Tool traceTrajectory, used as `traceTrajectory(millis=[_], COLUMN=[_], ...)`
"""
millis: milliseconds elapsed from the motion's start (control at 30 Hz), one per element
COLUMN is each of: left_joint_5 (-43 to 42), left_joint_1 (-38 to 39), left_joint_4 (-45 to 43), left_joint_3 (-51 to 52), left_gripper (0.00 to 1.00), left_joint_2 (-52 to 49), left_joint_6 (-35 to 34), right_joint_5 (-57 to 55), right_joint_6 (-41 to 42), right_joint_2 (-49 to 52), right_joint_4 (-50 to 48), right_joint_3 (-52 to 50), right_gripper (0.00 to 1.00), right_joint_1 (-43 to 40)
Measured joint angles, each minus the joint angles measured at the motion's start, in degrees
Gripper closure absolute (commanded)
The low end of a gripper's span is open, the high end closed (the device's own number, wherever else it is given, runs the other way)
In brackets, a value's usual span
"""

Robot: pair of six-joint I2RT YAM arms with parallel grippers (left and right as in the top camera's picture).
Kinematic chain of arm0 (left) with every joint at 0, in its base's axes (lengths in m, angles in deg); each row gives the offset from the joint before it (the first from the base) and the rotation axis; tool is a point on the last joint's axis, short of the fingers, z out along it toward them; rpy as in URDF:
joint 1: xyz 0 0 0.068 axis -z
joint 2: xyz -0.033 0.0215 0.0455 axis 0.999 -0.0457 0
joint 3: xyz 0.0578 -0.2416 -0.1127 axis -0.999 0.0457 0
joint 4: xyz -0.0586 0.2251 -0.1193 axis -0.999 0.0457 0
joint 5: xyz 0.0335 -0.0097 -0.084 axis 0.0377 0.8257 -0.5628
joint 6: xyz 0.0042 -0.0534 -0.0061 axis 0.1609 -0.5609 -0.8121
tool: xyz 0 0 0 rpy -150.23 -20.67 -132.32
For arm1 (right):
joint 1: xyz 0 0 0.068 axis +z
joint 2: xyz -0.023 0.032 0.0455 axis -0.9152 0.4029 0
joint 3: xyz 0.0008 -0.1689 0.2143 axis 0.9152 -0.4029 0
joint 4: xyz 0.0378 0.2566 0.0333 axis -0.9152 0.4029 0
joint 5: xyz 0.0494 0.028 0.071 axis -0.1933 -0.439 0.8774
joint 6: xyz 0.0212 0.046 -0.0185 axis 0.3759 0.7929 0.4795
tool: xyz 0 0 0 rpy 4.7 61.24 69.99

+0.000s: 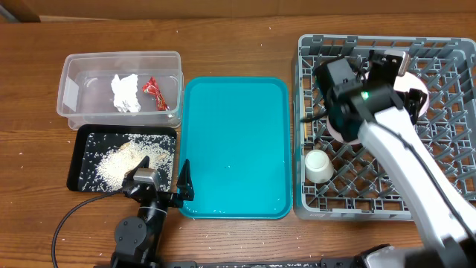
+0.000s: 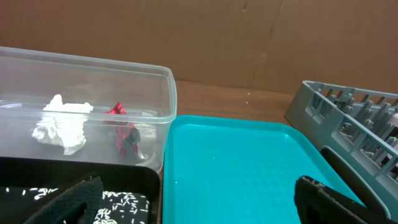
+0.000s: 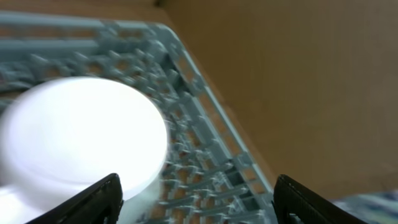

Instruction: Sort waste into correct bins and load items into the dishwasher

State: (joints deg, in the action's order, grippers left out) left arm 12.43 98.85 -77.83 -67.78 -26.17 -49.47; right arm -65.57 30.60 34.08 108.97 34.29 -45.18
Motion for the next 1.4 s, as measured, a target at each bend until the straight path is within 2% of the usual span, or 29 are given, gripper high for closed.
traceTrajectory(millis=[233, 300, 433, 567, 633, 800, 933, 1167, 1267, 1400], left_joint_5=[0.0, 0.0, 0.0, 0.0, 0.0, 0.0, 0.0, 0.0, 0.0, 0.0], left_joint_1=[0.0, 0.0, 0.0, 0.0, 0.0, 0.0, 0.0, 0.0, 0.0, 0.0], left_joint_4=[0.0, 0.0, 0.0, 0.0, 0.0, 0.0, 0.0, 0.0, 0.0, 0.0], left_joint_3=[0.0, 0.0, 0.0, 0.0, 0.0, 0.0, 0.0, 0.0, 0.0, 0.0], left_gripper=[0.0, 0.0, 0.0, 0.0, 0.0, 0.0, 0.0, 0.0, 0.0, 0.0], left_joint_2=[0.0, 0.0, 0.0, 0.0, 0.0, 0.0, 0.0, 0.0, 0.0, 0.0], left_joint_6=[0.0, 0.0, 0.0, 0.0, 0.0, 0.0, 0.0, 0.0, 0.0, 0.0], right_joint_5=[12.5, 16.5, 28.7, 40.6, 45.2, 50.8, 48.5, 43.3, 42.1, 43.6], right_joint_6=[0.2, 0.3, 0.6, 0.6, 0.5, 0.6, 0.4, -7.9, -11.6, -14.1], right_joint_2=[-10.8, -12.7, -17.7, -22.2, -23.8, -25.0, -25.2, -32.2, -36.9, -42.6], right_joint_4=[-0.1, -1.0, -7.3, -14.5, -14.8, -12.4, -12.3, -11.9, -12.7, -20.1], right_joint_3=[0.3, 0.3, 0.3, 0.4, 0.6, 0.6, 0.6, 0.6, 0.6, -2.6], right_gripper=[0.18, 0.14, 0.0, 0.0, 0.0, 0.0, 0.0, 0.0, 0.0, 0.0], right_joint_1=[10.7, 13.7, 21.7, 26.8, 28.0, 28.3, 28.3, 28.0, 25.0, 14.0])
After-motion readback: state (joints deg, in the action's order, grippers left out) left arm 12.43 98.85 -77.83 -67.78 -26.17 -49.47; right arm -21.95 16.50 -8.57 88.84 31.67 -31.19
